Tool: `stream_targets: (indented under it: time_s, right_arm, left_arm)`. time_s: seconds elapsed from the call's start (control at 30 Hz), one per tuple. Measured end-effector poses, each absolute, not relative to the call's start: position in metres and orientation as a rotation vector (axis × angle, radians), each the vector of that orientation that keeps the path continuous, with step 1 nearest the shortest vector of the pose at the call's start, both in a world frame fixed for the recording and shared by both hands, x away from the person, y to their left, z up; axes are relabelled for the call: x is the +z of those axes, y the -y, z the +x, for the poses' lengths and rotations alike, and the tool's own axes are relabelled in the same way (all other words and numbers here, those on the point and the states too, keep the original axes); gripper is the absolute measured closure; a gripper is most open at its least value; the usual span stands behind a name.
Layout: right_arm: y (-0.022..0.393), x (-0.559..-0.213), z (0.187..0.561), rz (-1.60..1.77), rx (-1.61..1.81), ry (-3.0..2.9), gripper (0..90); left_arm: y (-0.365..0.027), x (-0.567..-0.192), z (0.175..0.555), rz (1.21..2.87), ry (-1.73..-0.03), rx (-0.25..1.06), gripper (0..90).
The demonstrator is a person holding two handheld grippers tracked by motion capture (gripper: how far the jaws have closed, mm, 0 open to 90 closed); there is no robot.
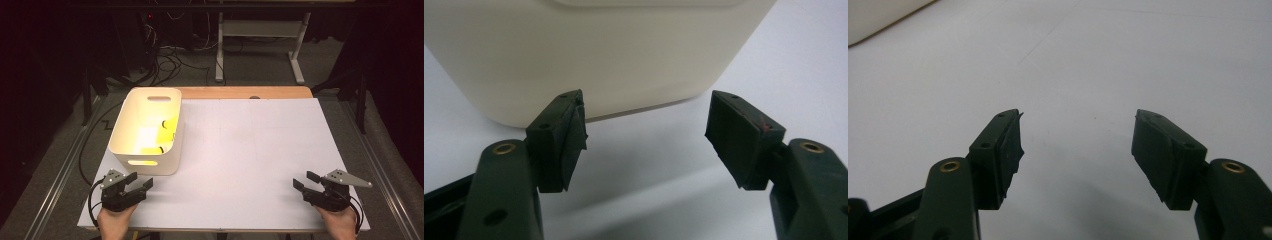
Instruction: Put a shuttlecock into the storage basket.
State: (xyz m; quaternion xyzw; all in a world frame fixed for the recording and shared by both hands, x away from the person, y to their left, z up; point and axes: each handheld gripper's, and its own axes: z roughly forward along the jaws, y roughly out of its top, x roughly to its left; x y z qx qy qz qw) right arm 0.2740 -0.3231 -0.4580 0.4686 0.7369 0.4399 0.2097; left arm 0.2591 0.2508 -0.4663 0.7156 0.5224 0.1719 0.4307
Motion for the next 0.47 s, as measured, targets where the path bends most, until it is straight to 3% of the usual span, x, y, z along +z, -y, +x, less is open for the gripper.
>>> stream_targets:
  time_s: [0.47]
  right_arm:
    - [0.3239,-0.4577,0.2737,1.307,1.234,-2.043,37.3]
  left_arm:
    - [-0.2518,-0.465,0.2557,1.78,-1.295,0.44,33.0]
